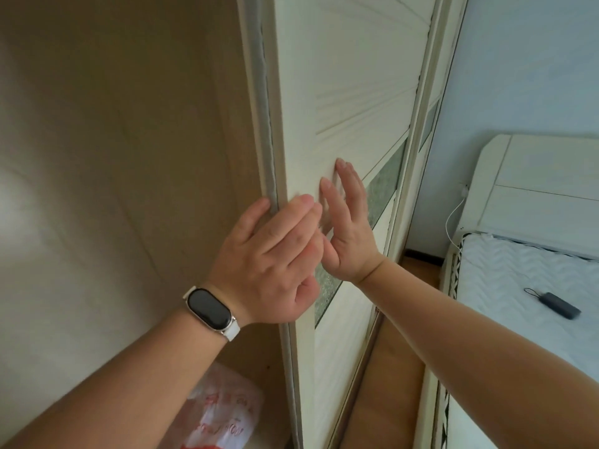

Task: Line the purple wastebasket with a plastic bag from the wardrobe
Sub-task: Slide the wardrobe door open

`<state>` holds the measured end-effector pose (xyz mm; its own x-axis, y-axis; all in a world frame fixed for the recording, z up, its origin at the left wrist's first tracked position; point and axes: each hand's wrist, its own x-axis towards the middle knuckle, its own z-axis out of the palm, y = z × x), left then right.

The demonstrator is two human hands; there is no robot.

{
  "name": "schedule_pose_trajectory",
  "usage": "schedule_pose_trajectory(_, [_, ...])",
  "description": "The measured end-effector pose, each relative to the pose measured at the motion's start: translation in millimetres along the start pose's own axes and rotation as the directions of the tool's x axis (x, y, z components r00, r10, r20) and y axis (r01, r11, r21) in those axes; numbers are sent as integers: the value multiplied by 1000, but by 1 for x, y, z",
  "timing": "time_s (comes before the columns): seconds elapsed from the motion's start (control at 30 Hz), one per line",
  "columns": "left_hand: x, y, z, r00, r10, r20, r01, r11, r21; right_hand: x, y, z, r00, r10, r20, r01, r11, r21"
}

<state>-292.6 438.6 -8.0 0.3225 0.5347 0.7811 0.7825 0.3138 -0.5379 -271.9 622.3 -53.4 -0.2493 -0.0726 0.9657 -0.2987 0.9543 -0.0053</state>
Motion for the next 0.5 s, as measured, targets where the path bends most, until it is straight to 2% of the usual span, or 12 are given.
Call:
schedule_pose_trajectory(0.33, [3,1,19,999,10,-40,-11,1000,-19,-2,16,-1,1000,18,21,-17,999,-49])
schedule_pose_trajectory(0.5, [9,3,34,999,3,-40,-3,1000,5,-2,33,5,999,17,-31,-18,999,-37])
